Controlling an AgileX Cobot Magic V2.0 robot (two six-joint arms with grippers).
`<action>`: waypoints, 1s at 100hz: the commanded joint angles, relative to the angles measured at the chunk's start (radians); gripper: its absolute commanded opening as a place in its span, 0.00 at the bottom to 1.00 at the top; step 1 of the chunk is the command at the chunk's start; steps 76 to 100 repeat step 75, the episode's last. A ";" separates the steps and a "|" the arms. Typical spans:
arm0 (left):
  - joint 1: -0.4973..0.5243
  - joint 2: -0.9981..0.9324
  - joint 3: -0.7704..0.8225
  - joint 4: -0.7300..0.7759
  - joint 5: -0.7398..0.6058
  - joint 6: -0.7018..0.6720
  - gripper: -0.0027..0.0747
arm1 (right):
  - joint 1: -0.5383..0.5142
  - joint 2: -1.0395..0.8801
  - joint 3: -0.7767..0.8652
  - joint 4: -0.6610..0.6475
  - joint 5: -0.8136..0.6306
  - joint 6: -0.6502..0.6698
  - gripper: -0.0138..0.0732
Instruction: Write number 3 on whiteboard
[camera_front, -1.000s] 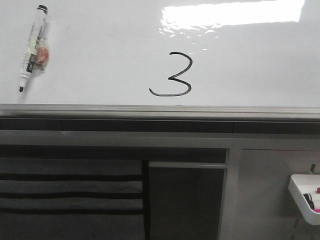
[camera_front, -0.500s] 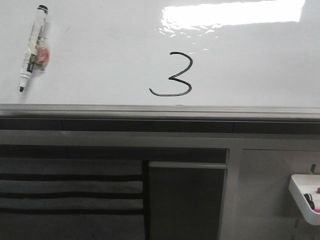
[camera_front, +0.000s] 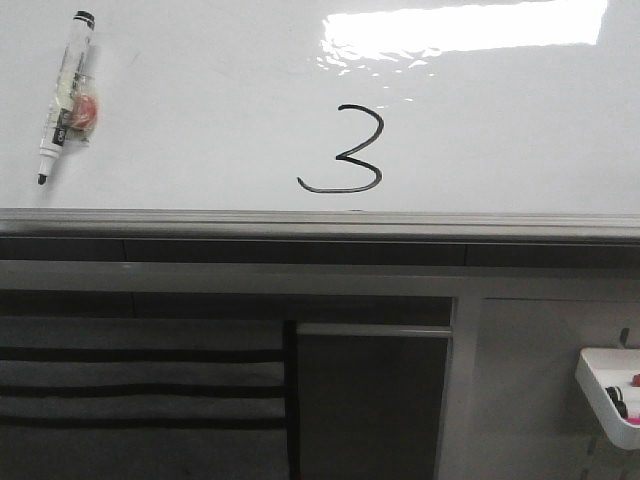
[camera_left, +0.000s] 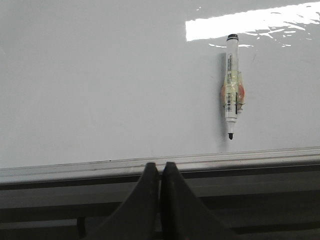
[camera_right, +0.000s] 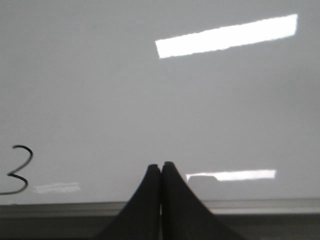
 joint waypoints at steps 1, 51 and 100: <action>0.000 -0.031 0.001 -0.010 -0.085 -0.010 0.01 | -0.017 -0.015 0.073 -0.001 -0.180 -0.005 0.08; 0.000 -0.031 0.001 -0.010 -0.085 -0.010 0.01 | -0.017 -0.020 0.160 -0.001 -0.196 -0.005 0.08; 0.000 -0.031 0.001 -0.010 -0.085 -0.010 0.01 | -0.017 -0.020 0.160 -0.001 -0.196 -0.005 0.08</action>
